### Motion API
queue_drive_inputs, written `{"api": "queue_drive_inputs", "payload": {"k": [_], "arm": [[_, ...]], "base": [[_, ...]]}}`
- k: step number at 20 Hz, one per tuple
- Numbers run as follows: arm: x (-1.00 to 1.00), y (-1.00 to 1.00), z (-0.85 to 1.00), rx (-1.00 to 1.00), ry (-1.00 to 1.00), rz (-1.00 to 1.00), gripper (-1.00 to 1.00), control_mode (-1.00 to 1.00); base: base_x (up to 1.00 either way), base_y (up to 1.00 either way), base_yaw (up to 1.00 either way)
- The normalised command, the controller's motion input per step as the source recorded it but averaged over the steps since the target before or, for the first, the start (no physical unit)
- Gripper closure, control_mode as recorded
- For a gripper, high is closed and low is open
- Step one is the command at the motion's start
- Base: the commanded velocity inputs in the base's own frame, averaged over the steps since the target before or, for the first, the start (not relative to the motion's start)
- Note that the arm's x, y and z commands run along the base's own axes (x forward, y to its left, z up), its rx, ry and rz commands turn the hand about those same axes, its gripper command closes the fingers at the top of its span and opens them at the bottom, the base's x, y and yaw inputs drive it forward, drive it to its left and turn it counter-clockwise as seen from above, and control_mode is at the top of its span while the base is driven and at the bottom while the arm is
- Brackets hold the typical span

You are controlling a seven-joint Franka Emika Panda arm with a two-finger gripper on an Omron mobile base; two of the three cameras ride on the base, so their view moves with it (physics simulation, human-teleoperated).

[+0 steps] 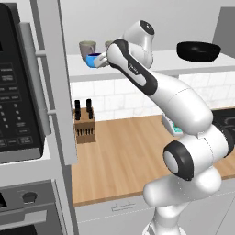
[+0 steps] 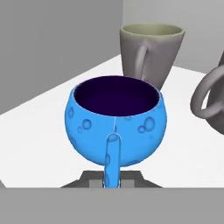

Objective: Gather all objects into one cabinet and sort the glasses and bowls to opposite sides.

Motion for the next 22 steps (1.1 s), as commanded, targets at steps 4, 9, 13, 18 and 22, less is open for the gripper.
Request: {"api": "queue_drive_inputs", "payload": {"k": [4,9,13,18,22], "arm": [[0.00,0.00,0.00,0.00,0.00,0.00,1.00,-1.00],[0.00,0.00,0.00,0.00,0.00,0.00,1.00,-1.00],[0.00,0.00,0.00,0.00,0.00,0.00,-1.00,-1.00],[0.00,0.00,0.00,0.00,0.00,0.00,-1.00,-1.00],[0.00,0.00,0.00,0.00,0.00,0.00,-1.00,-1.00]], "base": [[0.00,0.00,0.00],[0.00,0.00,0.00],[0.00,0.00,0.00],[0.00,0.00,0.00],[0.00,0.00,0.00]]}}
